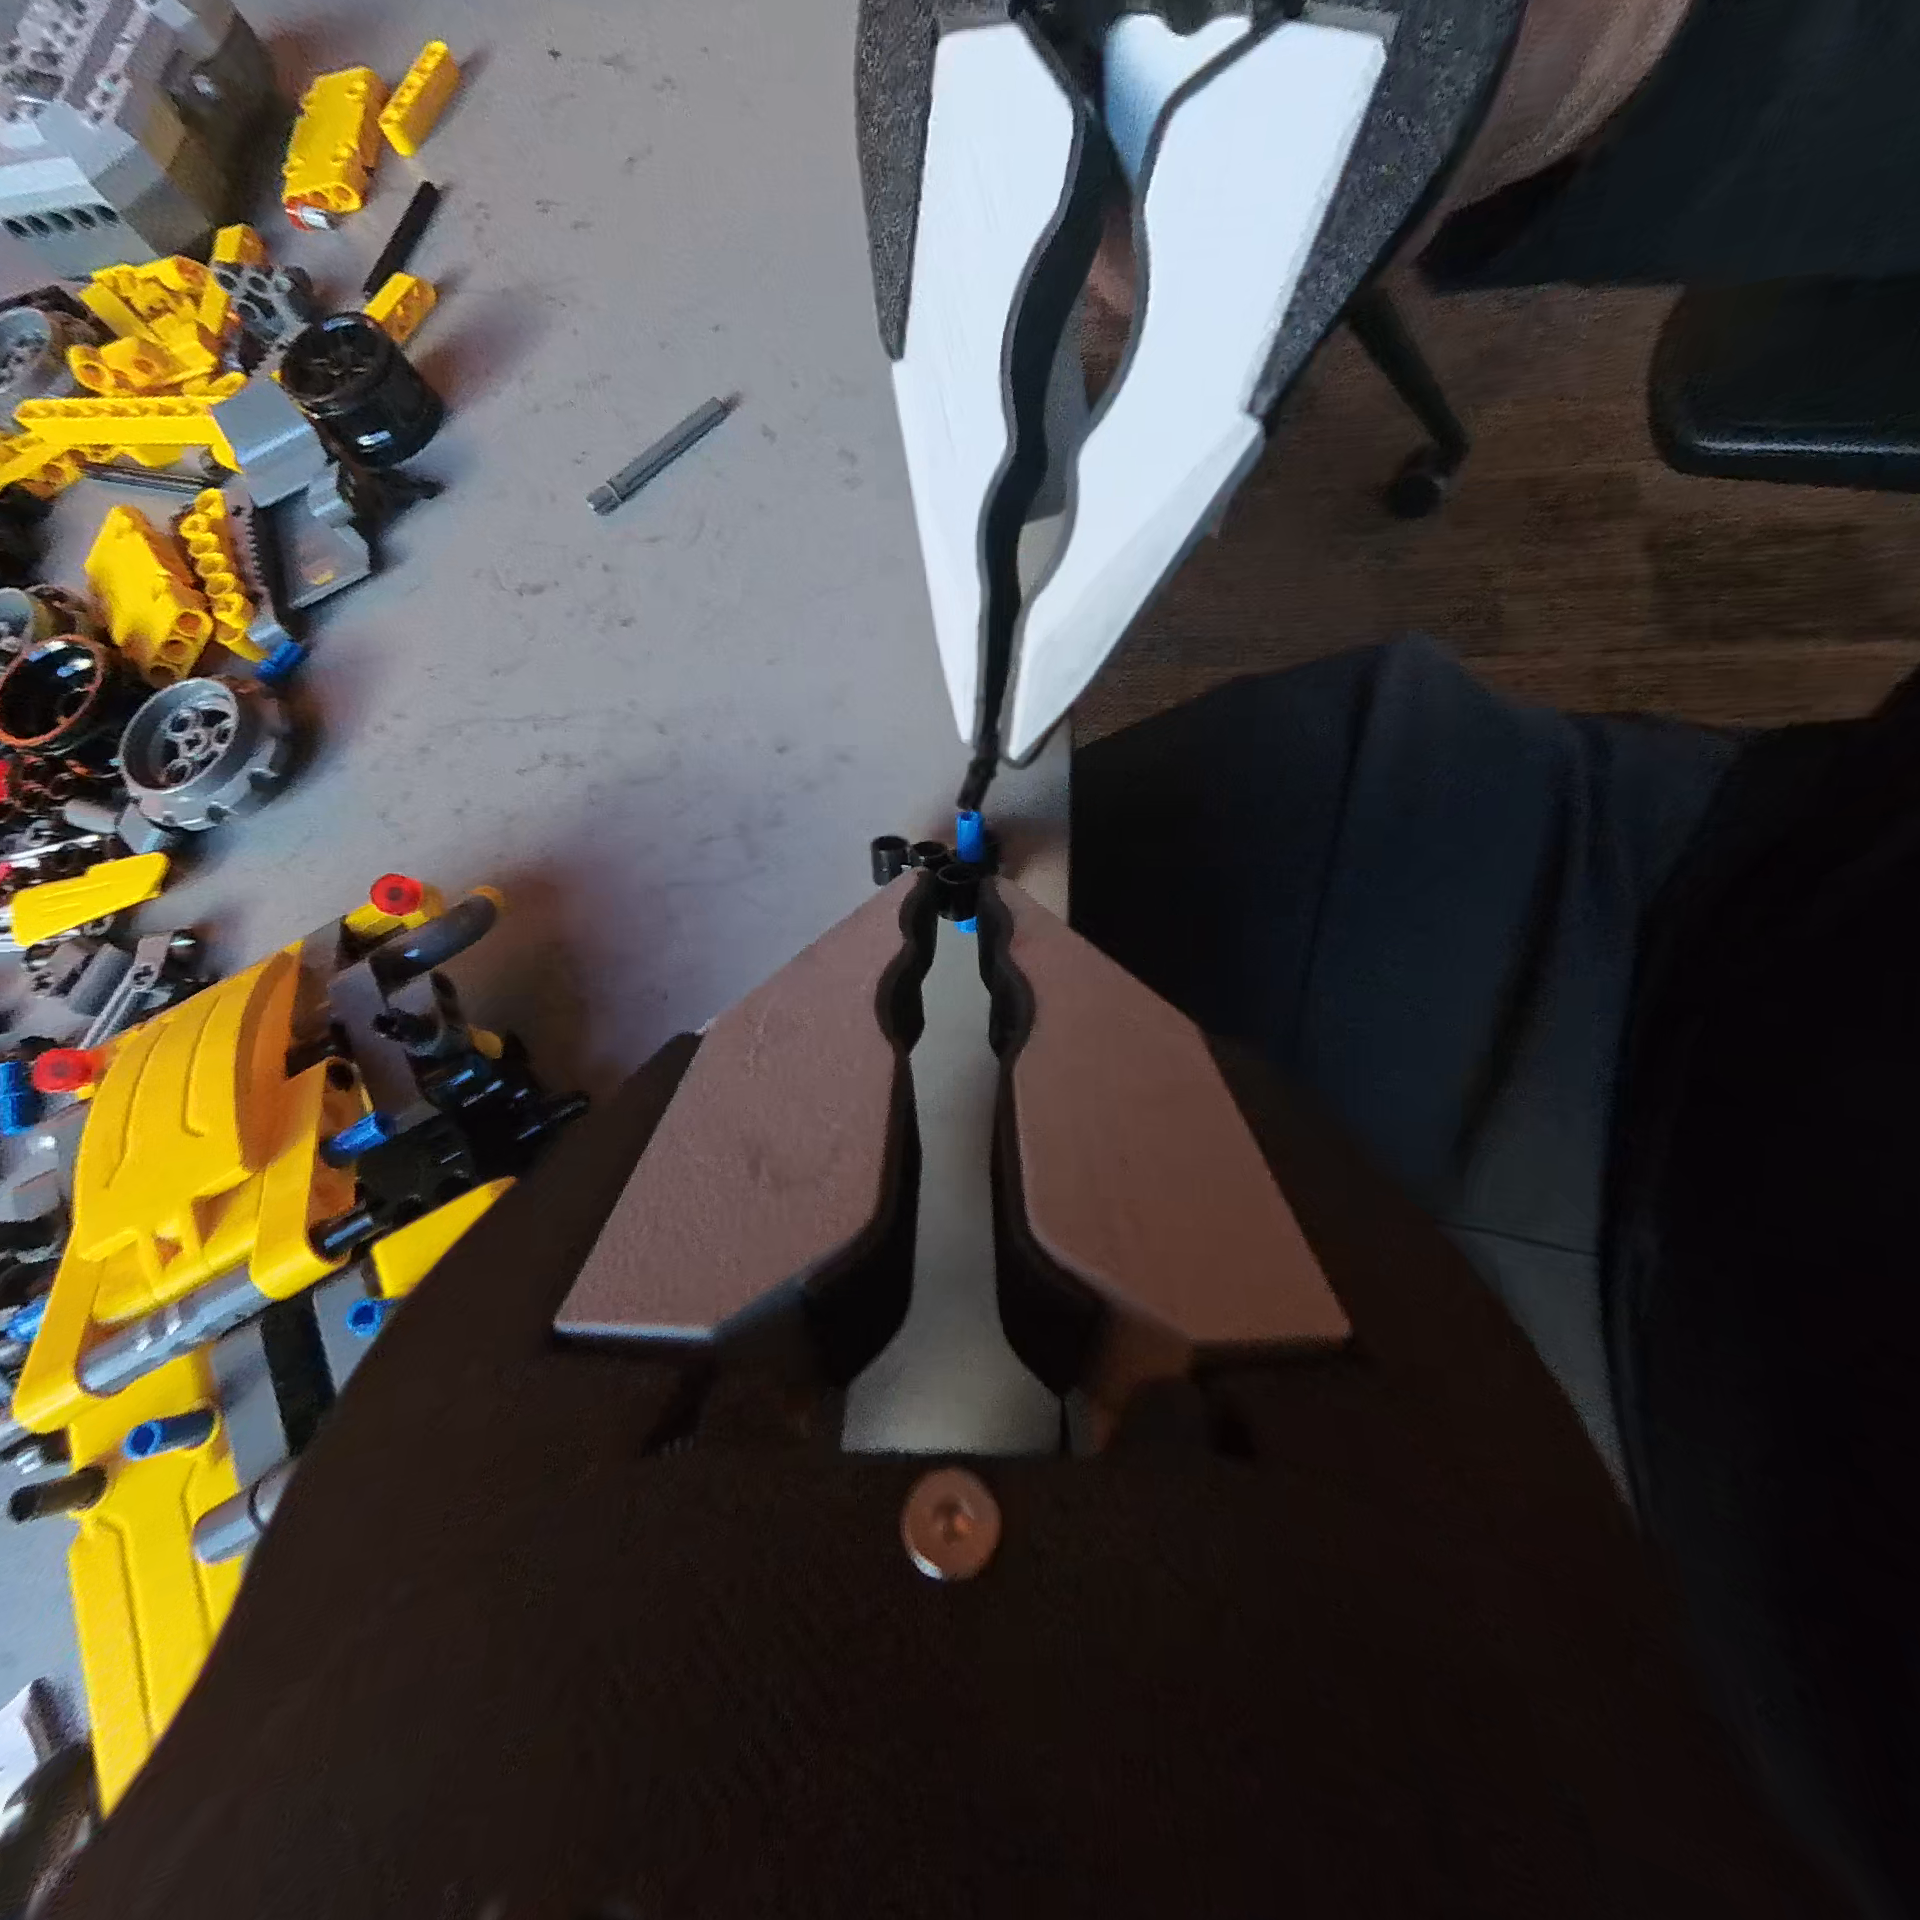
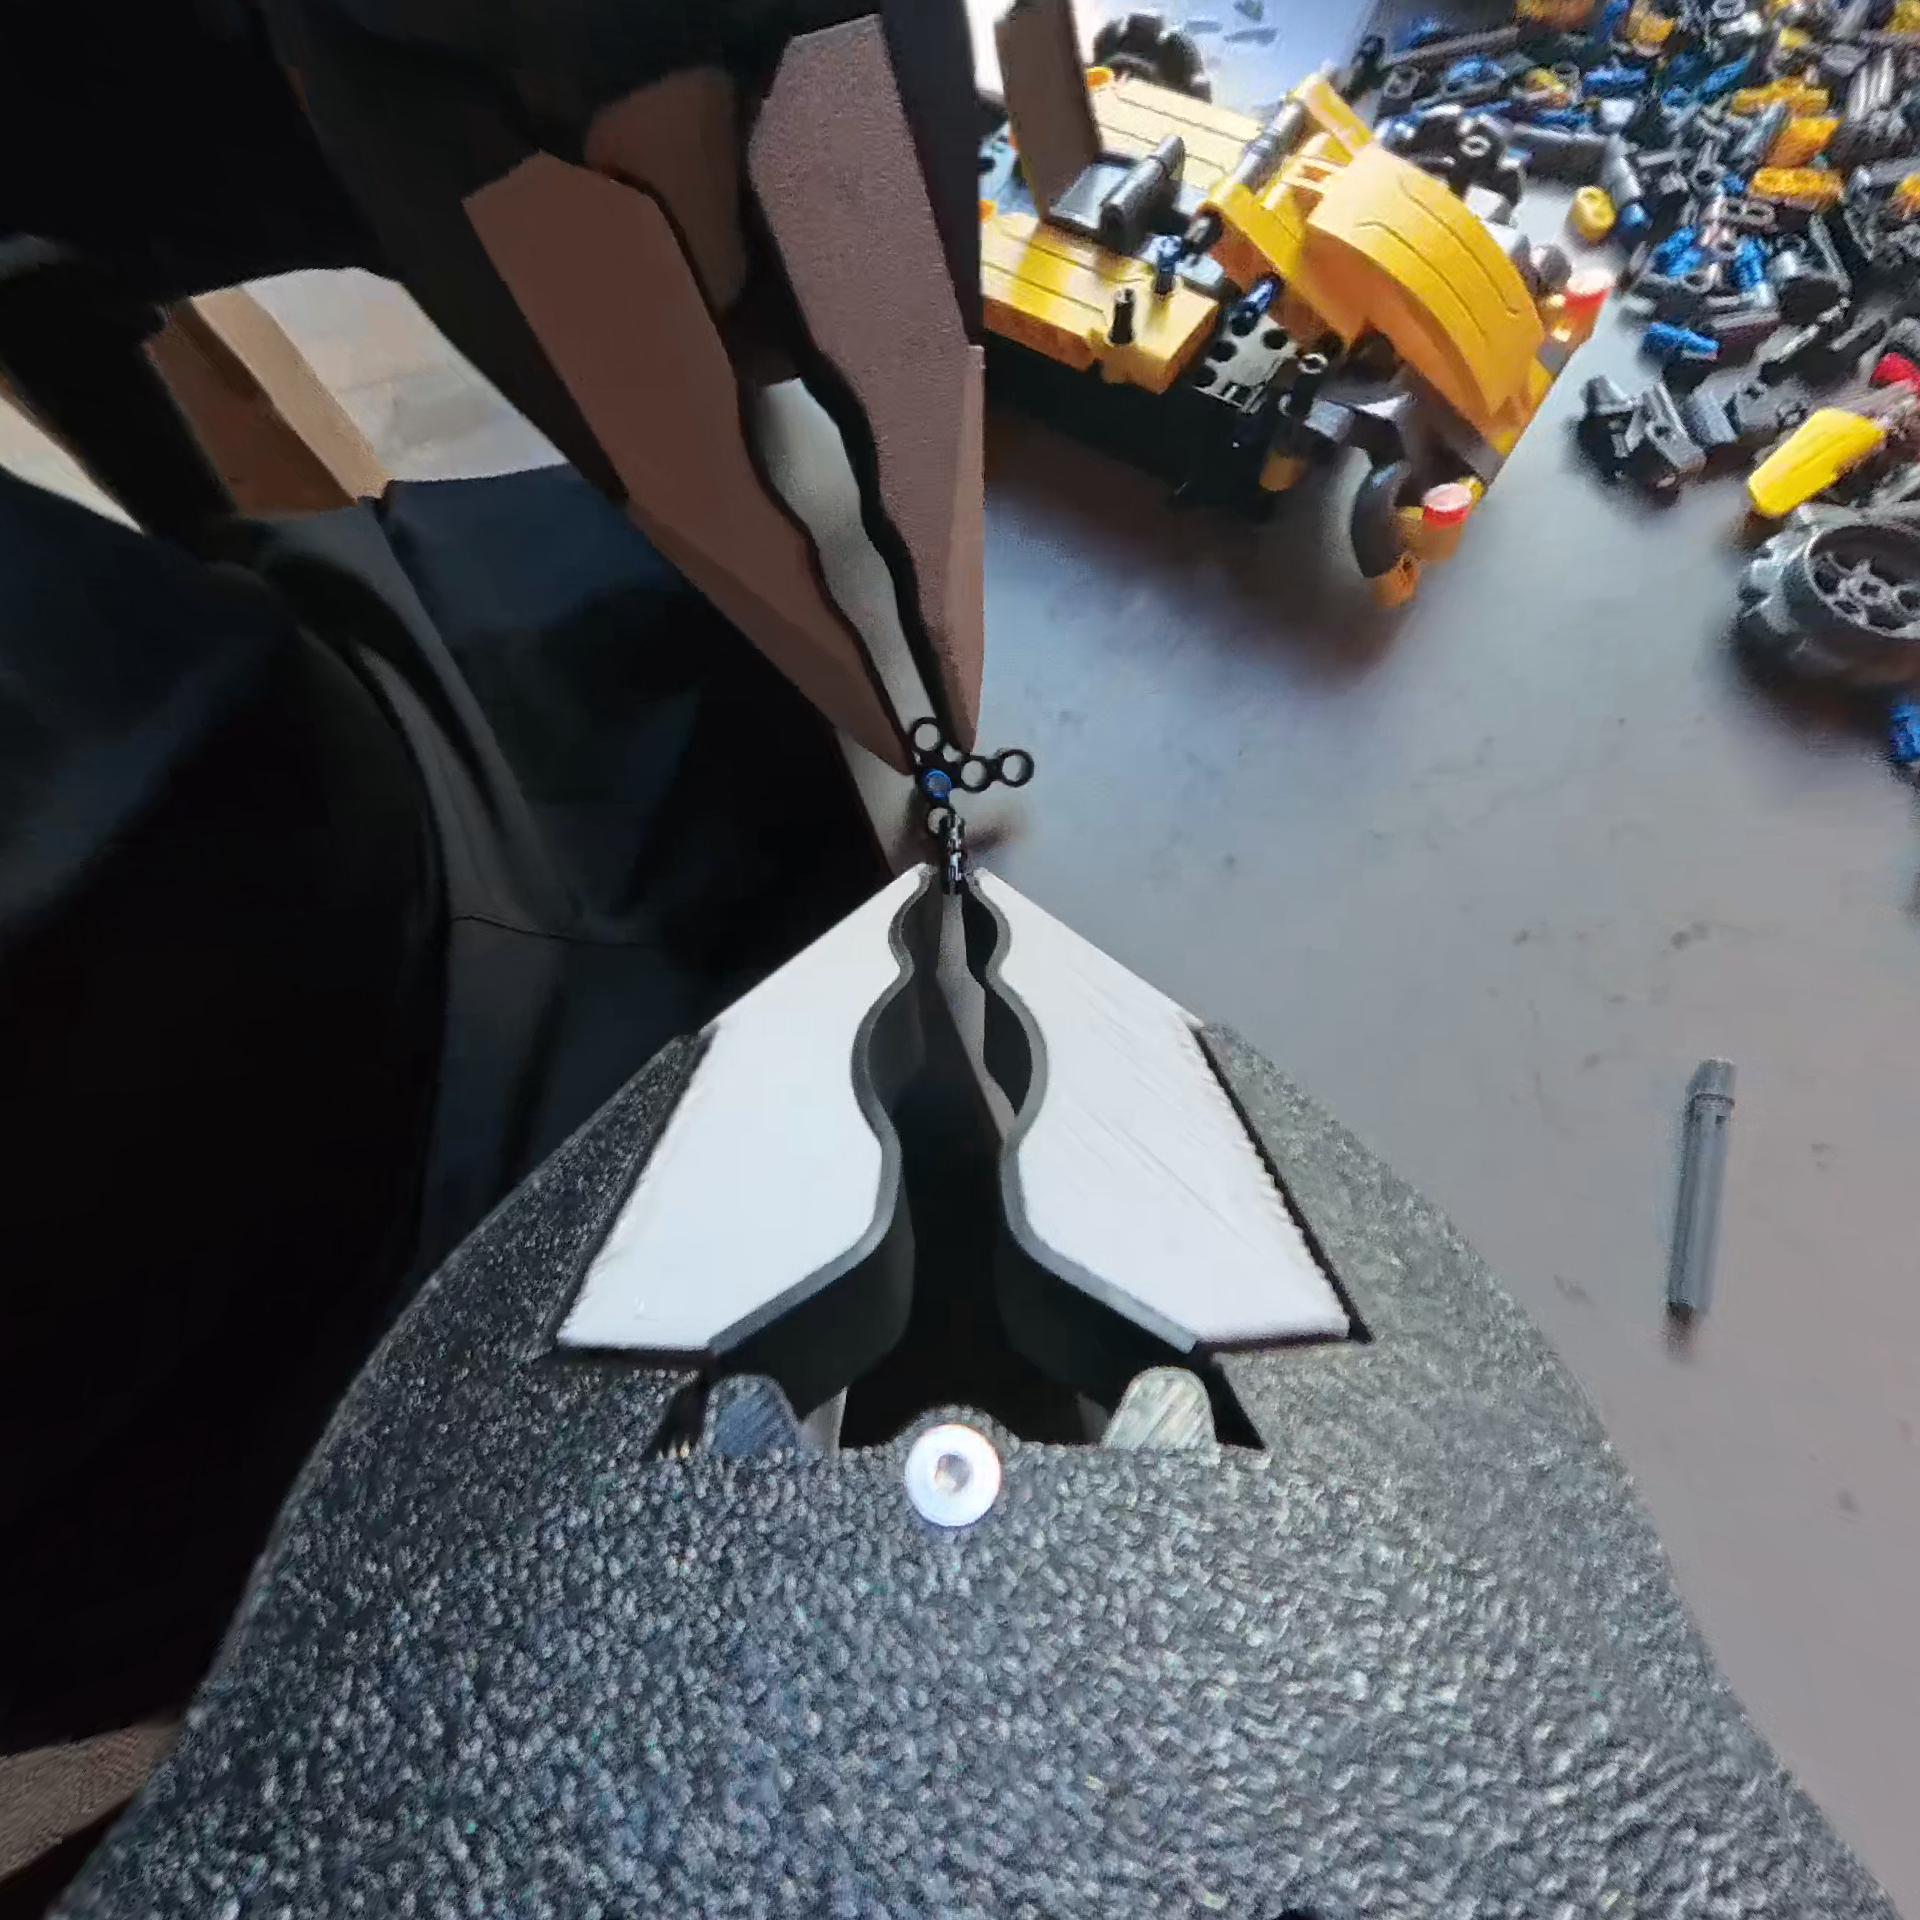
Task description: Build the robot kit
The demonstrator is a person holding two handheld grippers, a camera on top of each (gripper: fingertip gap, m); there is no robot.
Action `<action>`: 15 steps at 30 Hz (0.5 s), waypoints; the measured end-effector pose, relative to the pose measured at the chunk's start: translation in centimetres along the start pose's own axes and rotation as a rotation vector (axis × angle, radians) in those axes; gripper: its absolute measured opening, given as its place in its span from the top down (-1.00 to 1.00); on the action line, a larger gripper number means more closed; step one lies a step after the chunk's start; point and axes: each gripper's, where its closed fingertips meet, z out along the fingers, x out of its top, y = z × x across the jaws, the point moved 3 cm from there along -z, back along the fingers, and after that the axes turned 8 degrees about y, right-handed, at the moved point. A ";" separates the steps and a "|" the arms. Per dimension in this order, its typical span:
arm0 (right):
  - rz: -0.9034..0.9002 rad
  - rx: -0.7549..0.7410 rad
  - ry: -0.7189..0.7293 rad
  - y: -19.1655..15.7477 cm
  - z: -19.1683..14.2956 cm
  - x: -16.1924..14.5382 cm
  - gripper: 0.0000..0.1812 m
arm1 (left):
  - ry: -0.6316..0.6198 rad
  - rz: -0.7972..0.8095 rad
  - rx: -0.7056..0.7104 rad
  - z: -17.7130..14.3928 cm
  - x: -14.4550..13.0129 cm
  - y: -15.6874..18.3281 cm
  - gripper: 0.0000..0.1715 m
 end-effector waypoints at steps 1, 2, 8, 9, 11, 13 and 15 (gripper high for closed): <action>0.025 -0.007 0.015 0.3 -0.1 0.2 0.96 | -0.005 -0.004 0.008 0.0 0.0 0.0 0.95; 0.054 -0.016 0.034 0.5 -0.2 0.3 0.96 | -0.010 -0.014 0.017 0.1 0.1 -0.1 0.95; 0.139 -0.045 0.068 1.2 -0.6 0.4 0.96 | -0.057 -0.087 0.065 0.2 -0.7 -0.2 0.85; 0.145 -0.051 0.072 1.2 -0.6 0.4 0.96 | -0.053 -0.090 0.089 0.0 -0.6 -0.4 0.77; 0.151 -0.050 0.084 1.1 -0.6 0.6 0.96 | -0.043 -0.099 0.138 -0.7 -0.5 -0.8 0.72; 0.164 -0.049 0.065 1.0 -0.5 0.3 0.96 | -0.016 -0.107 0.171 -1.5 -0.1 -0.9 0.72; 0.161 -0.051 0.056 0.8 -0.4 0.1 0.95 | 0.015 -0.124 0.169 -2.0 0.5 -0.3 0.73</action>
